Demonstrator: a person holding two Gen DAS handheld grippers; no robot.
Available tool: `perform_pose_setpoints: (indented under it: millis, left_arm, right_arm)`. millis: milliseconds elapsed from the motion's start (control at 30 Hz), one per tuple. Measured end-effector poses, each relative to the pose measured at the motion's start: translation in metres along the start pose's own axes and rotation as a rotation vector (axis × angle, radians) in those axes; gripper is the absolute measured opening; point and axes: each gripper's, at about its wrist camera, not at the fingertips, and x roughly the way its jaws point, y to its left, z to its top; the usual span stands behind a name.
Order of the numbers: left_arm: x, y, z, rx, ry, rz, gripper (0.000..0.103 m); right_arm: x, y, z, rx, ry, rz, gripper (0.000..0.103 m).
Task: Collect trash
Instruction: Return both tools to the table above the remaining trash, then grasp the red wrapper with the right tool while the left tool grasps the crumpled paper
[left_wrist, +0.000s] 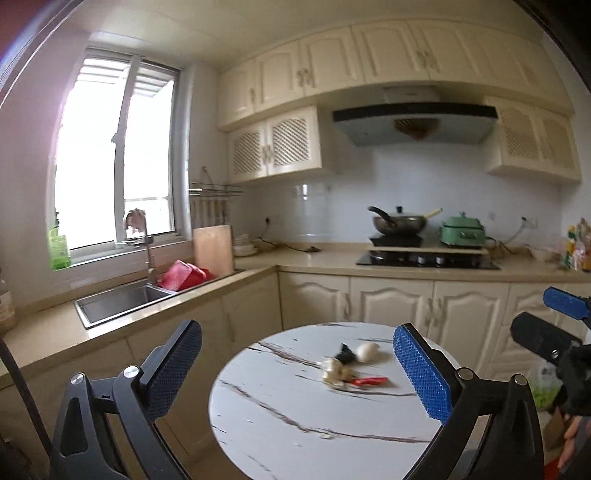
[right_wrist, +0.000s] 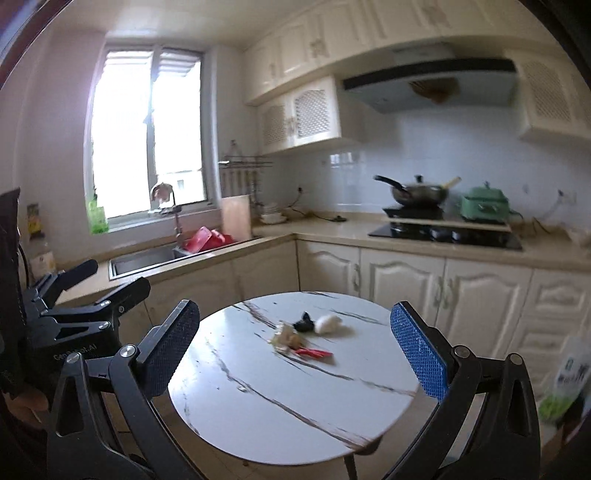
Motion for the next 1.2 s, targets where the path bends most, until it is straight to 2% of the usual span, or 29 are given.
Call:
perform_pose_setpoints:
  millis: [200,433,567,633,700,900,1033,1200]
  left_arm:
    - [0.004,0.011,-0.016,-0.009,0.020,0.017,0.102]
    - [0.058,0.019,-0.015,-0.002,0.108,-0.016,0.102]
    - [0.100,0.023,-0.018,0.015,0.185,-0.036,0.102]
    - [0.129,0.027,-0.014,0.022,0.236,-0.070,0.102]
    - [0.160,0.028,-0.017,0.038,0.313,-0.093,0.102]
    - [0.238,0.028,-0.020,0.045,0.456,-0.125,0.102]
    - [0.290,0.027,-0.012,0.038,0.532,-0.148,0.102]
    - [0.353,0.019,0.008,0.048,0.606,-0.170,0.102]
  right_arm:
    - [0.037,0.035,0.007,-0.094,0.031,0.012,0.103]
    - [0.091,0.038,0.003,-0.143,0.105,0.005,0.103]
    - [0.143,0.024,-0.010,-0.155,0.206,0.008,0.103]
    - [0.178,0.015,-0.024,-0.174,0.286,-0.014,0.103]
    - [0.214,0.004,-0.043,-0.167,0.376,0.008,0.103]
    - [0.303,-0.036,-0.098,-0.172,0.607,0.031,0.103]
    - [0.337,-0.050,-0.125,-0.196,0.680,0.077,0.101]
    - [0.360,-0.062,-0.141,-0.187,0.719,0.140,0.090]
